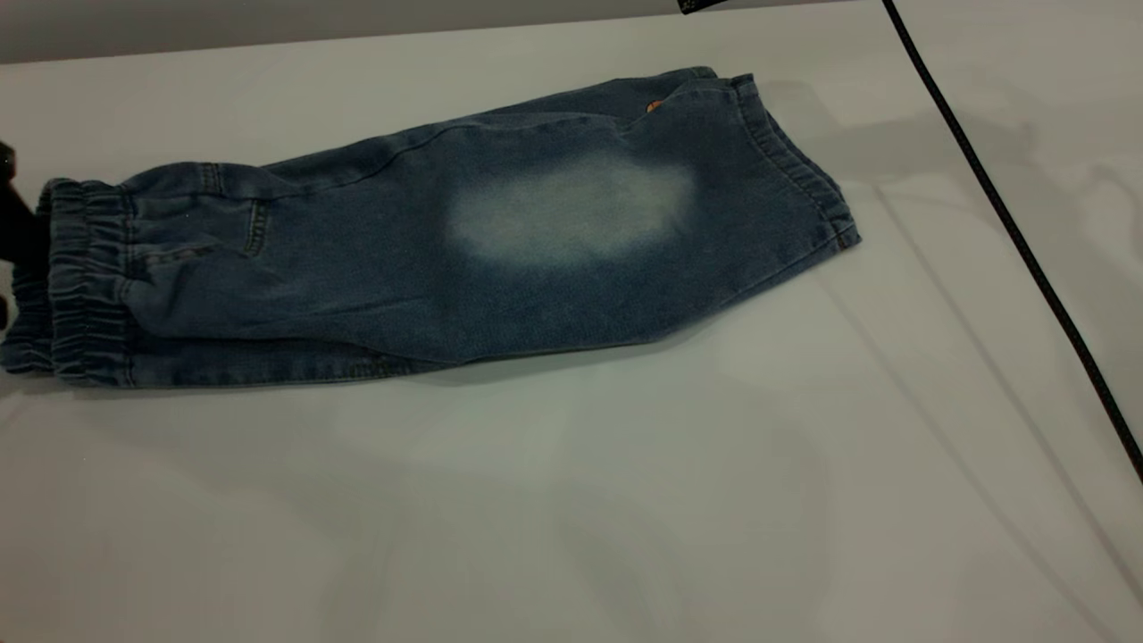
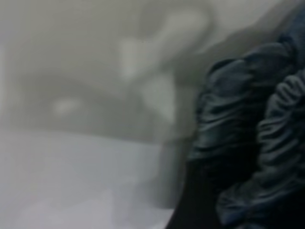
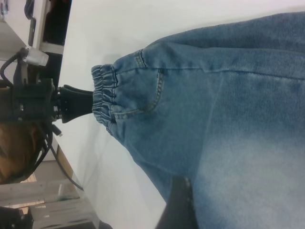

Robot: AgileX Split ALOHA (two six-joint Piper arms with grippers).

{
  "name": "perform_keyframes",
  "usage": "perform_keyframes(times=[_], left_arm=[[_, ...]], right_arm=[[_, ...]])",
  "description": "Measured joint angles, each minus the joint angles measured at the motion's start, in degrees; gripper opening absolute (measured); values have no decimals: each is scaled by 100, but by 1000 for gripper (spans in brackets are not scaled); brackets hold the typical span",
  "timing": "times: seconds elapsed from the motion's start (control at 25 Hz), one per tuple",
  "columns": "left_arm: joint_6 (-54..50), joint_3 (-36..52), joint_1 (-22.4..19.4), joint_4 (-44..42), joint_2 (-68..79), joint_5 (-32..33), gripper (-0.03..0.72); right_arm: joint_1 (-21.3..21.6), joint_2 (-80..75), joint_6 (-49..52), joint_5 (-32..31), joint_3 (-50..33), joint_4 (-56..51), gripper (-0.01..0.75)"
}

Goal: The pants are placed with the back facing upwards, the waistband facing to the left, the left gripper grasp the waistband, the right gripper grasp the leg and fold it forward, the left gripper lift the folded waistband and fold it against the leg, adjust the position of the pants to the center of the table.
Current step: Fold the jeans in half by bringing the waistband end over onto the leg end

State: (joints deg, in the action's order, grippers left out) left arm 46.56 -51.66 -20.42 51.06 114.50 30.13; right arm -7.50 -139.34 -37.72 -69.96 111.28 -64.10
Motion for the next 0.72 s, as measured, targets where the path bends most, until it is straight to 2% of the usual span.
perform_keyframes(times=[0.32,0.52,0.72], left_arm=[[4,-2,29,-414,-130,652,496],[-420,-2,16,-1442,-325,1050,496],[-1380,-6,-3,-2354,-606,915,496]], right_arm=[[0,-11,-5,0,0,-12,531],[0,-21,-5,0,0,-7,531],[0,-52,-32,0,0,-14,531]])
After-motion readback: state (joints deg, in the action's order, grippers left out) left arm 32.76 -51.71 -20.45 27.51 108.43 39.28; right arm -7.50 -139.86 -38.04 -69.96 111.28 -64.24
